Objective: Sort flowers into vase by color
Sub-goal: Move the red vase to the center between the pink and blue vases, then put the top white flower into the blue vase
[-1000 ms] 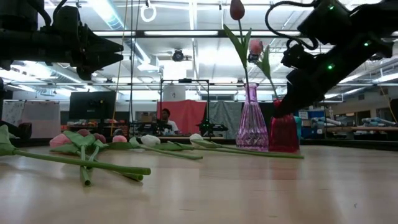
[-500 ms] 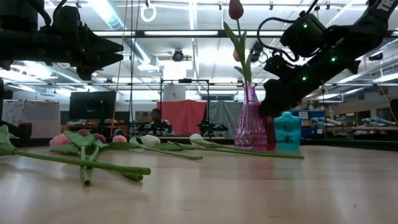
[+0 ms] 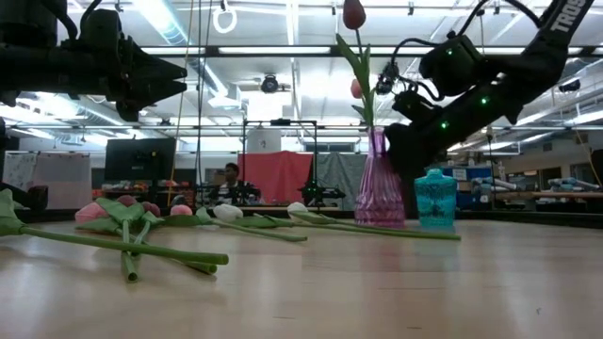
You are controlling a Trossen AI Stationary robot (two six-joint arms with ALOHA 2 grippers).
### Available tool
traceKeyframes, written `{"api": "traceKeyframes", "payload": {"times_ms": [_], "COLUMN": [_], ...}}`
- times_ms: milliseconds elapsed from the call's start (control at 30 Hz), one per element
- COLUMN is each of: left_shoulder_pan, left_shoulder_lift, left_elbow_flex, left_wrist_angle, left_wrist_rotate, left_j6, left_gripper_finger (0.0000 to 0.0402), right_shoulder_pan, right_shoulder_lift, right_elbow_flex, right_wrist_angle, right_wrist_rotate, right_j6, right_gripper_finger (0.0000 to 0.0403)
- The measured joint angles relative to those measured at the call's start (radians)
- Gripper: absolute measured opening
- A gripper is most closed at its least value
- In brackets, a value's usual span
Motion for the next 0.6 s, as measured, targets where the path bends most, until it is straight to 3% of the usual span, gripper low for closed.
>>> {"api": "traceKeyframes", "payload": {"times_ms": [267, 600], "left_shoulder_pan": [0.0, 0.0], "left_shoulder_lift": [0.0, 0.0], "left_elbow_flex": [0.0, 0.0], "left_wrist_angle": [0.0, 0.0], "left_wrist_rotate": [0.0, 0.0], "left_j6": [0.0, 0.0], "left_gripper_finger": [0.0188, 0.0188], "right_shoulder_pan": [-0.065, -0.062], "right_shoulder_lift": [-0.001, -0.047], "right_elbow_flex": [0.001, 0.002], "right_wrist_angle": [0.009, -0.037], "right_wrist_rotate": [-0.107, -0.126], "right_j6": [0.002, -0.01], "right_gripper_finger": [0.0216, 0.0269]}}
